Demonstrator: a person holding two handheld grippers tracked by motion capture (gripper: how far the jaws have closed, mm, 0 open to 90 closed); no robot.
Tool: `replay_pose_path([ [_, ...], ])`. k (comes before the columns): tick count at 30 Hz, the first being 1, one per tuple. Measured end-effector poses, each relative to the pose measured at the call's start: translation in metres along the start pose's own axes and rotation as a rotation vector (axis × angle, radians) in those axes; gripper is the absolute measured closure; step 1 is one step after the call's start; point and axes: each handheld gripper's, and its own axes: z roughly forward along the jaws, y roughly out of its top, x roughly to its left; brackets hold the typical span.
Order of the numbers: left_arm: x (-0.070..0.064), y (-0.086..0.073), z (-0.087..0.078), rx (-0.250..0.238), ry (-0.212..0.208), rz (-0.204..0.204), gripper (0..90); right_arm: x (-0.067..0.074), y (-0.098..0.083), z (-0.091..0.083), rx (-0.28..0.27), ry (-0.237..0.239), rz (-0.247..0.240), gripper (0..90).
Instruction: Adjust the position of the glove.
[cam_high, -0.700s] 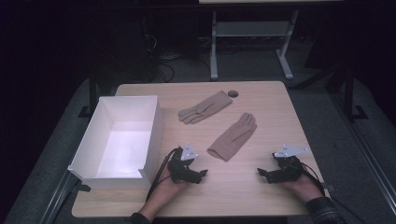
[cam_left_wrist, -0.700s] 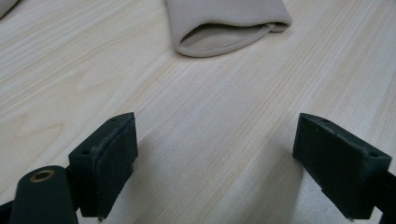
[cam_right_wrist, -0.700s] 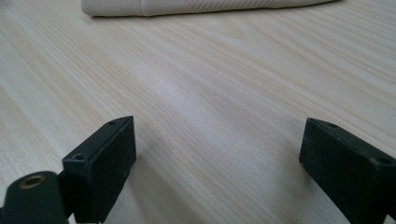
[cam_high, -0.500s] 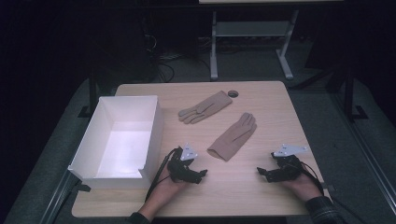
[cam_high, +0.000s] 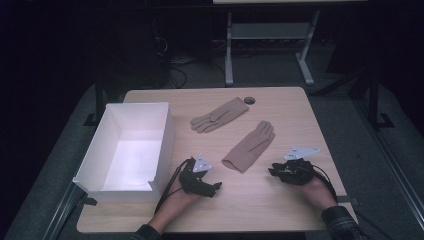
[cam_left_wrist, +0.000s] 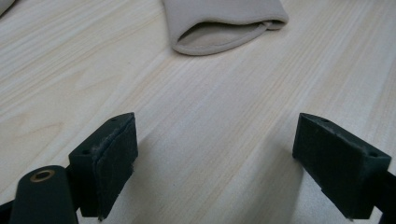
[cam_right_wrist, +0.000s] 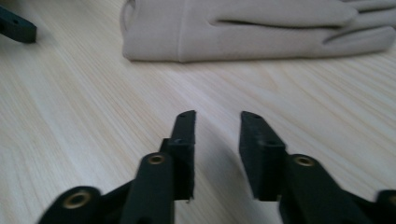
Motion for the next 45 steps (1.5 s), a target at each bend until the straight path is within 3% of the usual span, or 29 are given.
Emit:
replay_pose_path([
  [6, -0.001, -0.001, -0.001, -0.002, -0.021, 0.006, 13.4, -0.001, 0.012, 0.01, -0.014, 0.053, -0.008, 84.2],
  [13, -0.001, -0.001, -0.002, 0.002, -0.023, 0.009, 13.4, -0.003, 0.028, 0.02, -0.04, 0.084, -0.02, 89.6],
  [36, -0.001, -0.001, -0.002, 0.002, -0.021, 0.007, 13.4, 0.001, 0.058, 0.048, -0.053, 0.139, -0.064, 89.9],
  [45, 0.0, -0.002, -0.002, 0.002, -0.023, 0.008, 13.4, 0.009, 0.057, 0.061, -0.007, 0.164, -0.086, 89.8],
])
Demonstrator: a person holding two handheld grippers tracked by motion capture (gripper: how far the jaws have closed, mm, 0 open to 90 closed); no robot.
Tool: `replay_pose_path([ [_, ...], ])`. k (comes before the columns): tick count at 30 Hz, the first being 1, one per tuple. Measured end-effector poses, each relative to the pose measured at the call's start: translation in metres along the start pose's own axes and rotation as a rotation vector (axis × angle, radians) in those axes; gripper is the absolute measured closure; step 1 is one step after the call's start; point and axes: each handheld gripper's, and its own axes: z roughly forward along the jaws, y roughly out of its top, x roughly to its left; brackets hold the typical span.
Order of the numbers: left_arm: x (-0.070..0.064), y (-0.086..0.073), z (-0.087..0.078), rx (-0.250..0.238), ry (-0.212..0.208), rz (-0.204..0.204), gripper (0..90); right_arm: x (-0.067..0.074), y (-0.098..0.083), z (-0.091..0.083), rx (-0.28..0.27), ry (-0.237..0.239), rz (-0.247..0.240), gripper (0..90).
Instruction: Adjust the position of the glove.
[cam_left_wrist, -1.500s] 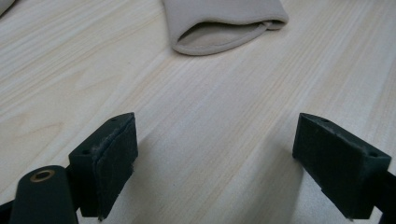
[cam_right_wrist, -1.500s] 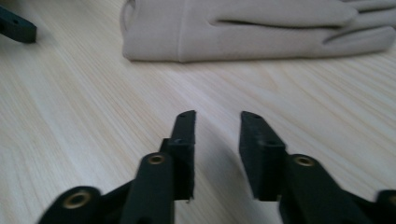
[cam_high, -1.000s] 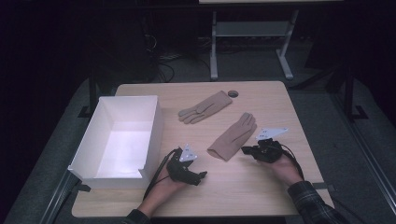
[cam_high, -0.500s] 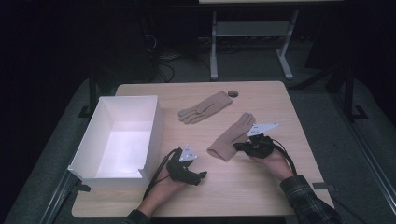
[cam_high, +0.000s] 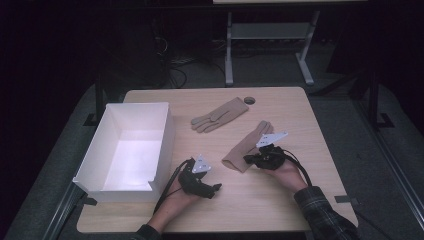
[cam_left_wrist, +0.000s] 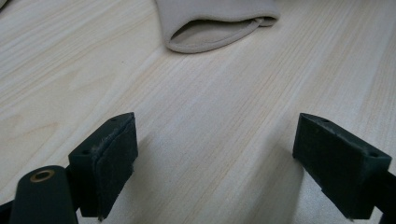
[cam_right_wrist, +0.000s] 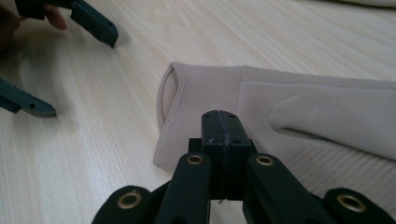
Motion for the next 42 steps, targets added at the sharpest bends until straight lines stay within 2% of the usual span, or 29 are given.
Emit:
replay_pose_path([
  [7, 0.0, 0.0, 0.0, 0.0, 0.0, 0.0, 13.4, 0.003, -0.003, 0.008, 0.027, -0.005, -0.011, 89.9],
  [13, 0.0, 0.0, 0.0, 0.0, 0.001, 0.0, 13.4, 0.002, -0.006, 0.007, 0.042, -0.002, -0.024, 89.9],
  [14, 0.0, 0.0, 0.0, 0.0, 0.001, 0.0, 13.4, 0.003, -0.007, 0.006, 0.044, -0.001, -0.009, 89.9],
  [22, 0.0, 0.0, 0.0, -0.001, 0.001, 0.001, 13.4, 0.003, -0.009, 0.003, 0.047, -0.002, -0.003, 89.9],
  [33, 0.0, 0.0, 0.0, 0.003, 0.001, 0.006, 13.4, 0.003, -0.02, -0.01, 0.066, -0.007, -0.01, 89.9],
  [42, 0.0, 0.0, 0.0, 0.001, 0.001, 0.006, 13.4, 0.005, -0.032, -0.029, 0.101, -0.02, -0.006, 89.9],
])
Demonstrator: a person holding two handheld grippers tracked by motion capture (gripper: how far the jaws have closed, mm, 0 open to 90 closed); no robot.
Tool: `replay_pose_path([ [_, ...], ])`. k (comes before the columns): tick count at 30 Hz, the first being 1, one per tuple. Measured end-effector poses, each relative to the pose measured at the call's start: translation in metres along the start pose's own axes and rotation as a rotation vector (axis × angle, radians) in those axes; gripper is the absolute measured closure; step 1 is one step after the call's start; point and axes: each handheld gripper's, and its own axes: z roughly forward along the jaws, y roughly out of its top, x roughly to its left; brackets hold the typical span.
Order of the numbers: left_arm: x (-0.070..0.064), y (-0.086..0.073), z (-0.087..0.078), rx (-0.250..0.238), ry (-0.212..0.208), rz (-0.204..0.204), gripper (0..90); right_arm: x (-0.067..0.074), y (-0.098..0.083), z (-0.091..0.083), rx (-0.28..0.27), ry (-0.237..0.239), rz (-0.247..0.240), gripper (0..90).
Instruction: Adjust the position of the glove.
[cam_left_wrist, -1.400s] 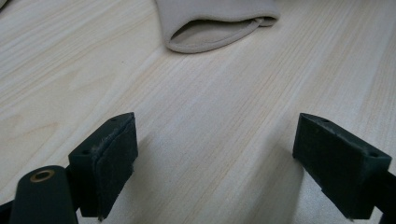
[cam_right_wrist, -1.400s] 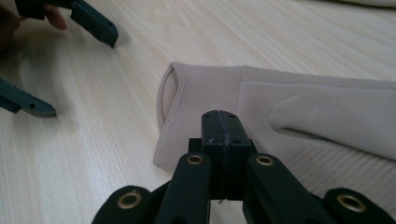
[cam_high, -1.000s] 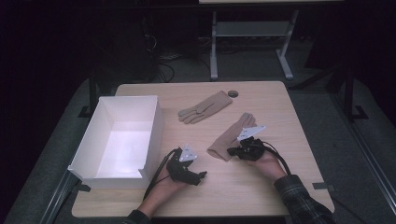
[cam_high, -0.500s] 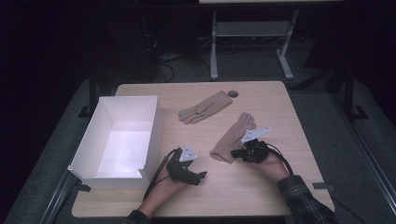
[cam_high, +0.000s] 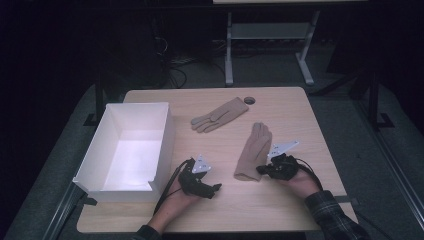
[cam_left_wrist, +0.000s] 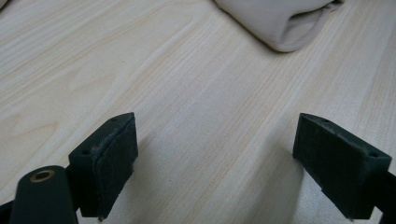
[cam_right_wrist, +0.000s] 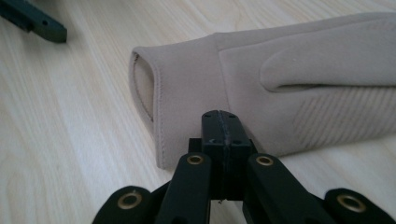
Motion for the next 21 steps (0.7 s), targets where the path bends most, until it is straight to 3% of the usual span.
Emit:
replay_pose_path([
  [21, 0.0, 0.0, 0.0, -0.002, 0.0, 0.001, 13.4, -0.01, -0.036, -0.036, 0.011, -0.029, 0.039, 89.9],
])
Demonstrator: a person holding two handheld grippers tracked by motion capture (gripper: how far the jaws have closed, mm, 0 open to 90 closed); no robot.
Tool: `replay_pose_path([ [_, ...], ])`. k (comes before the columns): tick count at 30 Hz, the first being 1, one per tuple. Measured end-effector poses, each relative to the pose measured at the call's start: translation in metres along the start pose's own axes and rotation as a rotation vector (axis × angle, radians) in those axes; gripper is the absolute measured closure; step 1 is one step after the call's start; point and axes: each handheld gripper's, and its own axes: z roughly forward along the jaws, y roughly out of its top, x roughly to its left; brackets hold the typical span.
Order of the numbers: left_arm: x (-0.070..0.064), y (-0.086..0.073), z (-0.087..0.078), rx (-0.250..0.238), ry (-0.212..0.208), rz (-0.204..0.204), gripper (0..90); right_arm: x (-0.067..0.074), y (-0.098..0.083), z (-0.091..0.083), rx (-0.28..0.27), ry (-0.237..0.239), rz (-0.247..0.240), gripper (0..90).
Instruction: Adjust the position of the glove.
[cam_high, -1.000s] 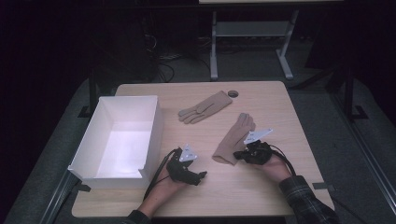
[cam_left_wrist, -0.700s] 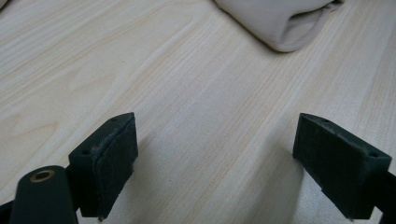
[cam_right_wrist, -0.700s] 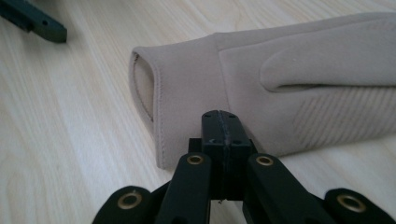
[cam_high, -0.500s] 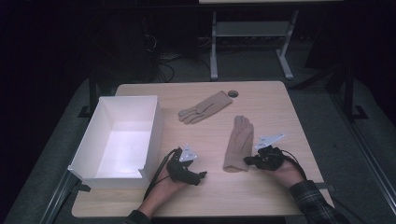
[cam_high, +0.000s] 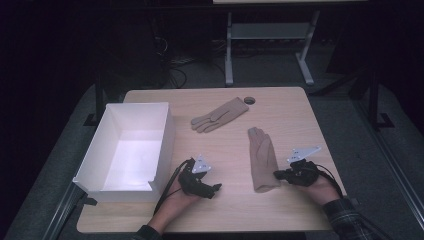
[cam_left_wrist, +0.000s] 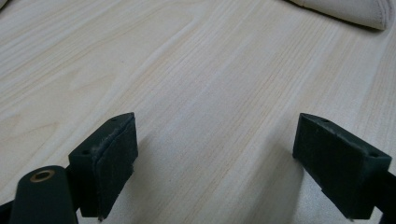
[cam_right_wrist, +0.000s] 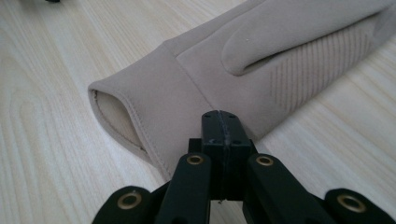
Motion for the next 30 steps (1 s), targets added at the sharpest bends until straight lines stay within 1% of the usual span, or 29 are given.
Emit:
replay_pose_path([
  [2, 0.0, 0.0, 0.0, 0.0, 0.0, 0.0, 13.4, 0.0, 0.0, 0.0, -0.007, 0.002, 0.0, 89.9],
  [3, 0.0, 0.0, 0.0, 0.0, 0.0, 0.0, 13.4, 0.001, 0.004, 0.0, -0.009, 0.003, 0.006, 89.9],
  [5, 0.0, 0.0, 0.0, 0.0, 0.0, 0.0, 13.4, 0.001, 0.005, 0.0, -0.015, 0.003, 0.002, 89.9],
  [7, 0.0, 0.0, 0.0, 0.0, 0.0, 0.0, 13.4, 0.001, 0.011, 0.002, -0.027, 0.003, 0.007, 89.8],
  [8, 0.0, 0.0, 0.0, 0.0, 0.0, 0.0, 13.4, 0.0, 0.012, 0.003, -0.034, 0.001, -0.001, 89.8],
  [9, 0.0, 0.0, 0.0, 0.0, 0.0, 0.0, 13.4, 0.0, 0.015, 0.004, -0.037, 0.002, 0.001, 89.8],
  [10, 0.0, 0.0, 0.0, 0.0, 0.0, 0.0, 13.4, -0.003, 0.021, 0.007, -0.046, -0.003, -0.004, 89.8],
  [11, 0.0, 0.0, 0.0, 0.0, 0.0, -0.001, 13.4, -0.003, 0.021, 0.007, -0.046, -0.003, -0.004, 89.8],
  [12, 0.0, 0.0, 0.0, 0.0, 0.0, -0.001, 13.4, -0.005, 0.027, 0.01, -0.055, -0.004, 0.006, 89.8],
  [14, 0.0, 0.0, 0.0, 0.0, 0.0, -0.001, 13.4, -0.006, 0.028, 0.011, -0.061, -0.007, 0.005, 89.8],
  [15, 0.0, 0.0, 0.0, 0.001, 0.0, -0.001, 13.4, -0.007, 0.031, 0.013, -0.07, -0.008, 0.013, 89.8],
  [16, 0.0, 0.0, 0.0, 0.001, 0.0, -0.001, 13.4, -0.008, 0.036, 0.017, -0.07, -0.019, 0.011, 89.8],
  [17, 0.0, 0.0, 0.0, 0.002, 0.0, -0.002, 13.4, -0.009, 0.038, 0.018, -0.074, -0.02, 0.007, 89.8],
  [18, 0.0, 0.0, 0.0, 0.002, 0.0, -0.002, 13.4, -0.01, 0.04, 0.019, -0.079, -0.02, 0.018, 89.8],
  [19, 0.0, 0.0, 0.0, 0.001, 0.0, -0.001, 13.4, -0.01, 0.04, 0.019, -0.079, -0.02, 0.018, 89.8],
  [20, 0.0, 0.0, 0.0, 0.001, 0.0, -0.001, 13.4, -0.013, 0.045, 0.022, -0.092, -0.031, 0.018, 89.8],
  [21, 0.0, 0.0, 0.0, 0.001, 0.0, -0.001, 13.4, -0.015, 0.046, 0.023, -0.098, -0.029, 0.029, 89.8],
  [25, 0.0, 0.0, 0.0, 0.005, 0.0, 0.0, 13.4, -0.019, 0.049, 0.028, -0.095, -0.034, 0.034, 89.8],
  [27, 0.0, 0.0, -0.001, 0.009, -0.001, 0.0, 13.4, -0.022, 0.051, 0.036, -0.074, -0.047, 0.03, 89.9],
  [28, 0.0, 0.0, -0.001, 0.009, -0.001, 0.0, 13.4, -0.022, 0.051, 0.036, -0.074, -0.047, 0.03, 89.9],
  [29, 0.0, 0.0, 0.0, 0.005, 0.0, 0.0, 13.4, -0.022, 0.051, 0.039, -0.062, -0.05, 0.032, 89.9],
  [30, 0.0, 0.0, 0.0, 0.006, 0.0, 0.0, 13.4, -0.023, 0.049, 0.043, -0.055, -0.049, 0.015, 89.9],
])
